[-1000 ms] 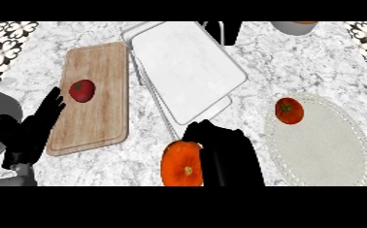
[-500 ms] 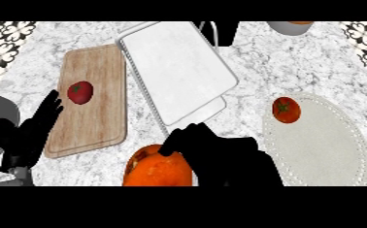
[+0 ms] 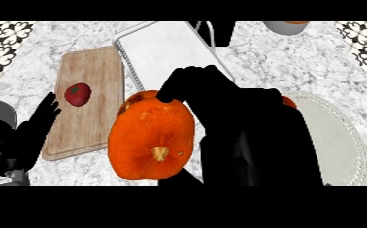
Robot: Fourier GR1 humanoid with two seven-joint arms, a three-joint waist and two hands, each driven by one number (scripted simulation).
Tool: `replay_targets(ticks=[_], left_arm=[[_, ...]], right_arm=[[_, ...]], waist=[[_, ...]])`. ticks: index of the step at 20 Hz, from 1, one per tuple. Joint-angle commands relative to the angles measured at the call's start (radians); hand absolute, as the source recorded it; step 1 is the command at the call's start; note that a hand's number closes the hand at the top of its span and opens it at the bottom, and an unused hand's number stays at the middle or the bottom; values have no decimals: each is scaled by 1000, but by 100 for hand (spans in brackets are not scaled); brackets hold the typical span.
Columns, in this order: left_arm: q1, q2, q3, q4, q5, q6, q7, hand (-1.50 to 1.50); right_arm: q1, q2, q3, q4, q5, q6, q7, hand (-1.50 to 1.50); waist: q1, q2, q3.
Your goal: Pick the squash from the placemat and place it in the tiered shelf
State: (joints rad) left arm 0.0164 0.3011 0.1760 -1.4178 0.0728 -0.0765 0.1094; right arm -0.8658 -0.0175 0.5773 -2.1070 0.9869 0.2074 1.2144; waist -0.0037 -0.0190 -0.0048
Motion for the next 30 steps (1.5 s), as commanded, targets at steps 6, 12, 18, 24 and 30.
replay_targets(ticks=[6, 12, 18, 24, 30], left_arm=[[-18, 2, 2, 3, -6, 5, 11, 0], [-29, -18, -6, -2, -14, 20, 10, 0], [3, 17, 30, 8, 20, -33, -15, 0], [-16, -37, -21, -35, -33, 30, 39, 0], [34, -35, -1, -40, -30, 14, -9, 0]], right_arm=[[-253, 17, -218, 200, -66, 222, 178, 150], [-352, 17, -290, 363, -13, 218, 121, 150], [-344, 16, -352, 442, 41, 254, 31, 150], [-372, 17, -444, 558, 42, 162, -36, 150], [-296, 2, -515, 663, 82, 88, -165, 150]], waist=[[-4, 6, 1], [2, 12, 2], [7, 14, 3], [11, 18, 4], [14, 20, 4]])
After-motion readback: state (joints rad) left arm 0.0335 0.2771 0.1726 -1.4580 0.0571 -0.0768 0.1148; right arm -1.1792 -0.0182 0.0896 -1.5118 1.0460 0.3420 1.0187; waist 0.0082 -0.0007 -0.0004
